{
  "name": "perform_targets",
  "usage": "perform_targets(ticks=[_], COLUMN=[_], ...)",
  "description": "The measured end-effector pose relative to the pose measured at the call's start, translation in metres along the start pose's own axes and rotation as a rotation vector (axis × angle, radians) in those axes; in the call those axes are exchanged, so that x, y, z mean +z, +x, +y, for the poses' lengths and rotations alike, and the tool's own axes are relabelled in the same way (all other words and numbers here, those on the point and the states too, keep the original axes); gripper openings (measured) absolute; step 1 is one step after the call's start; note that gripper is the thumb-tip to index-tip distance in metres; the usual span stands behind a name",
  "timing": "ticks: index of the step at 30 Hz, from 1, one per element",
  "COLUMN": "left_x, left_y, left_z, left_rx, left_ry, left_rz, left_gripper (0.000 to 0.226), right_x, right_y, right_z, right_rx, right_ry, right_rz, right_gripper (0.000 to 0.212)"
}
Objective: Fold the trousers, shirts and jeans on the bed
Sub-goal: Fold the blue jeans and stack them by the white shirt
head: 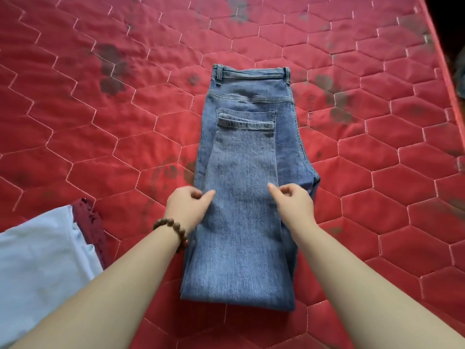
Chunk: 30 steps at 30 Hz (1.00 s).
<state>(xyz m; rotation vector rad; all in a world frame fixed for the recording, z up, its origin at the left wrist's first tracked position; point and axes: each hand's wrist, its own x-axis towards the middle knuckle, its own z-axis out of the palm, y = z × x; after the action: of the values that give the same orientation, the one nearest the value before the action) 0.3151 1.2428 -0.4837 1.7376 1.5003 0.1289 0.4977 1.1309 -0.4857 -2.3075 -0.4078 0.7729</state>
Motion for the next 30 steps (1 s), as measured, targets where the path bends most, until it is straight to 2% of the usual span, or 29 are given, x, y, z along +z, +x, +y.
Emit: perform_targets(ticks=[2, 5, 8, 9, 11, 13, 15, 18, 22, 24, 27, 28, 30], left_x=[-0.005, -0.012, -0.014, -0.014, -0.014, -0.015, -0.013, -0.006, 0.001, 0.000, -0.005, -0.004, -0.001], left_y=[-0.016, -0.043, -0.071, -0.080, -0.092, -0.102, -0.113, -0.134, -0.176, -0.188, -0.198, -0.199, -0.198], left_z=[-0.016, -0.039, -0.056, -0.061, -0.071, -0.079, -0.087, -0.101, -0.123, -0.127, -0.126, -0.127, -0.132], left_rx=[-0.091, -0.321, -0.414, -0.392, -0.279, -0.139, -0.073, -0.114, -0.123, -0.079, -0.131, -0.150, -0.116], left_ry=[-0.061, -0.359, -0.461, -0.463, -0.399, -0.275, -0.237, -0.309, -0.266, -0.326, -0.526, -0.529, -0.370], left_rz=[-0.174, -0.417, -0.517, -0.531, -0.525, -0.485, -0.451, -0.469, -0.493, -0.417, -0.401, -0.423, -0.476], left_gripper=[0.044, 0.037, 0.028, 0.028, 0.030, 0.034, 0.036, 0.036, 0.030, 0.020, 0.014, 0.015, 0.016], right_x=[-0.007, -0.020, -0.034, -0.037, -0.040, -0.039, -0.038, -0.038, -0.037, -0.039, -0.043, -0.043, -0.041], right_y=[-0.018, -0.048, -0.081, -0.090, -0.104, -0.115, -0.128, -0.150, -0.189, -0.200, -0.207, -0.208, -0.212], right_z=[0.011, 0.035, 0.057, 0.062, 0.070, 0.073, 0.078, 0.094, 0.123, 0.128, 0.129, 0.133, 0.141], right_rx=[0.009, 0.062, 0.192, 0.217, 0.149, 0.036, -0.035, -0.065, -0.092, -0.116, -0.126, -0.107, -0.057], right_ry=[-0.097, -0.094, 0.051, 0.086, 0.042, -0.032, -0.052, -0.057, -0.223, -0.160, 0.013, 0.040, -0.011], right_rz=[-0.081, -0.233, -0.395, -0.439, -0.476, -0.462, -0.408, -0.349, -0.359, -0.308, -0.277, -0.289, -0.342], right_gripper=[0.031, 0.038, 0.032, 0.027, 0.020, 0.012, 0.011, 0.010, 0.011, 0.012, 0.012, 0.014, 0.013])
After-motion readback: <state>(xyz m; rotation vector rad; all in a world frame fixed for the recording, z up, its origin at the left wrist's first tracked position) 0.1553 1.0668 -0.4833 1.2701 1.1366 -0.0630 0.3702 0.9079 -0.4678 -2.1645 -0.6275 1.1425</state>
